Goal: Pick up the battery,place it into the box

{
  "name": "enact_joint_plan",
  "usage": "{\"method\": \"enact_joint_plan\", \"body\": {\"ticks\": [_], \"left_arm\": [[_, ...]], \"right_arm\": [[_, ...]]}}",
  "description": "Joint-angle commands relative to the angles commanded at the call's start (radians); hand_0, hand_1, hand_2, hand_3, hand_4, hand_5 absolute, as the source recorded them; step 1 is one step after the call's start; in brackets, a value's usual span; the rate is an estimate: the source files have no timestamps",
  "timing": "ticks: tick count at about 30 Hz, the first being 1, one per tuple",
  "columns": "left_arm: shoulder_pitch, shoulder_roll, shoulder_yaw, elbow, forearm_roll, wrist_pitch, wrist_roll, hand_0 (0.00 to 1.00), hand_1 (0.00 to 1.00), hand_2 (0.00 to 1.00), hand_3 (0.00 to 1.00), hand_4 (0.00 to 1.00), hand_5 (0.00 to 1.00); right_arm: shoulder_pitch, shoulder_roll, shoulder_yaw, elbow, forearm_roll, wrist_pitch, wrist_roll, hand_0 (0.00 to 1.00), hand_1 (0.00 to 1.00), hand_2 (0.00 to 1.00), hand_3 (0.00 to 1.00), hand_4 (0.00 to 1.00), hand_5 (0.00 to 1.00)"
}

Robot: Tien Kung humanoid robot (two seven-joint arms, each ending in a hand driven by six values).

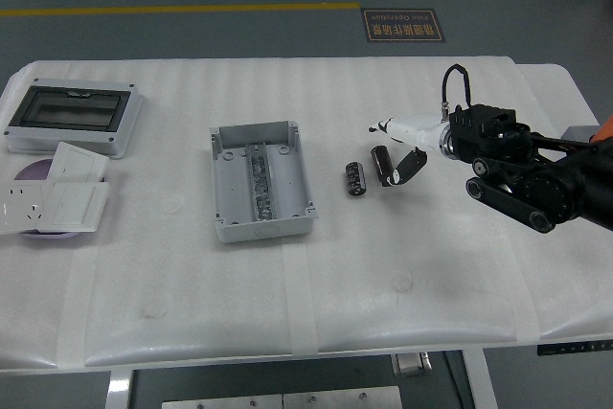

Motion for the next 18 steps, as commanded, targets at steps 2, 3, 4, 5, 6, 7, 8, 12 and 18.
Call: {"method": "enact_joint_plan", "body": {"ticks": [2, 3, 4, 5, 6, 7, 8, 12, 18], "left_arm": [[-0.001, 0.0, 0.002, 0.0, -0.002, 0.001, -0.001, 0.673, 0.665, 0.502, 0.535, 0.415, 0.398], [-0.001, 0.0, 0.003, 0.0, -0.003, 0.001, -0.001, 0.673, 0.665, 0.502, 0.535, 0.415, 0.398], [-0.002, 0.0, 0.003, 0.0, -0.003, 0.001, -0.002, 0.673, 0.665, 0.502, 0.535, 0.415, 0.398], [-0.003, 0.001, 0.004, 0.0, -0.004, 0.002, -0.002, 0.673, 0.665, 0.502, 0.535, 0.415, 0.398], [-0.003, 0.001, 0.004, 0.0, -0.004, 0.002, -0.002, 0.673, 0.665, 0.502, 0.535, 0.415, 0.398], [-0.004, 0.001, 0.004, 0.0, -0.003, 0.002, -0.003, 0.673, 0.665, 0.502, 0.535, 0.415, 0.398], [-0.004, 0.0, 0.003, 0.0, -0.002, 0.002, -0.003, 0.673, 0.665, 0.501, 0.534, 0.416, 0.394], [-0.005, 0.0, 0.001, 0.0, 0.002, 0.003, -0.003, 0.673, 0.665, 0.501, 0.534, 0.416, 0.394], [-0.006, 0.0, 0.004, 0.0, 0.0, 0.005, -0.005, 0.673, 0.666, 0.5, 0.534, 0.415, 0.393]], "right_arm": [[-0.001, 0.001, 0.005, -0.002, -0.006, 0.007, 0.0, 0.932, 0.815, 0.998, 0.998, 0.941, 0.444], [-0.002, 0.003, 0.009, -0.005, -0.012, 0.013, 0.0, 0.932, 0.815, 0.998, 0.998, 0.941, 0.444], [-0.004, 0.005, 0.015, -0.009, -0.02, 0.021, 0.0, 0.932, 0.815, 0.998, 0.998, 0.941, 0.444], [-0.006, 0.008, 0.021, -0.012, -0.029, 0.028, 0.001, 0.932, 0.815, 0.998, 0.998, 0.941, 0.444], [-0.008, 0.01, 0.026, -0.016, -0.037, 0.035, 0.002, 0.932, 0.815, 0.998, 0.998, 0.941, 0.444], [-0.01, 0.012, 0.032, -0.02, -0.048, 0.042, 0.003, 0.932, 0.815, 0.998, 0.998, 0.941, 0.444], [-0.011, 0.014, 0.037, -0.023, -0.055, 0.047, 0.003, 0.93, 0.81, 0.998, 0.998, 0.942, 0.449], [-0.018, 0.023, 0.052, -0.037, -0.076, 0.048, 0.009, 0.93, 0.81, 0.998, 0.998, 0.942, 0.449], [-0.028, 0.036, 0.071, -0.054, -0.097, 0.038, 0.019, 0.929, 0.804, 0.998, 0.998, 0.94, 0.46]]}}
